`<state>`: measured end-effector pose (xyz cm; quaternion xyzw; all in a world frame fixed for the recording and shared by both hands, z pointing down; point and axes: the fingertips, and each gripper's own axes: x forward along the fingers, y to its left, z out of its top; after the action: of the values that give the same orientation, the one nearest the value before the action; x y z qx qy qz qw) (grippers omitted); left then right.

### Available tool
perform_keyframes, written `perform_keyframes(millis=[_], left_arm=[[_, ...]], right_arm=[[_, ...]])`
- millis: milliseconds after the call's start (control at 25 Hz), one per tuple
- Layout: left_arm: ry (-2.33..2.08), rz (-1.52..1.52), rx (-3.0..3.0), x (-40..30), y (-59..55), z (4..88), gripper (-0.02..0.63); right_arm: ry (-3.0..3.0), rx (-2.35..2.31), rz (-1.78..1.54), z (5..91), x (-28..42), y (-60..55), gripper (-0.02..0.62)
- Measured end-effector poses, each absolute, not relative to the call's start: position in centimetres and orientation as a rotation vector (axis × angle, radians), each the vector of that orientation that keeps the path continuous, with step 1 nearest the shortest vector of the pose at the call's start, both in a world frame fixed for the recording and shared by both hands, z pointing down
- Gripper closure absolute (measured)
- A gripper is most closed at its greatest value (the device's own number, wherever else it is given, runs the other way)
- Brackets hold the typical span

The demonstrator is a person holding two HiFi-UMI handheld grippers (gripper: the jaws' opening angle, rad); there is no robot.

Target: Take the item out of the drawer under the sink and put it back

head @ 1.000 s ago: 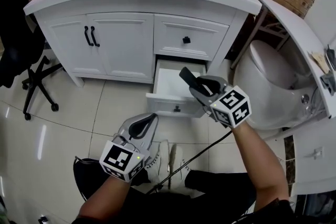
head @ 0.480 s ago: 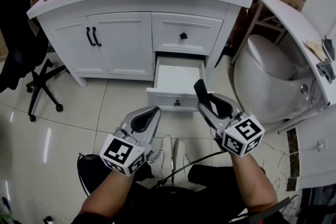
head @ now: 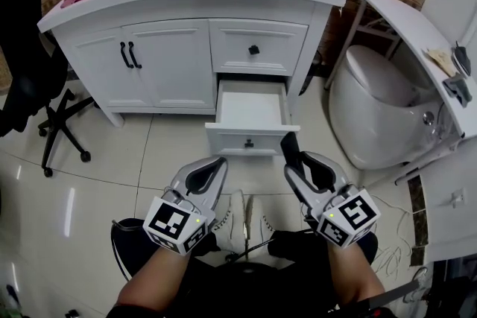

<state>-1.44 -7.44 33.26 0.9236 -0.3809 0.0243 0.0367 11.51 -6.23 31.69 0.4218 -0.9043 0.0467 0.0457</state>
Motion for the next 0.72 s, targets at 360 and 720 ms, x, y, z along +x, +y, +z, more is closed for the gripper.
perform_keyframes(millis=[360, 720], left_arm=[[-1.180, 0.085, 2.854, -1.82, -6.61, 33.09, 0.603], [-1.178, 0.057, 2.837, -1.86, -6.72, 32.93, 0.601]], right_arm=[[-2.789, 1.295, 0.149, 31.25, 11.04, -5.64, 0.428], [-2.782, 1.287, 0.164, 31.64, 11.09, -5.57, 0.428]])
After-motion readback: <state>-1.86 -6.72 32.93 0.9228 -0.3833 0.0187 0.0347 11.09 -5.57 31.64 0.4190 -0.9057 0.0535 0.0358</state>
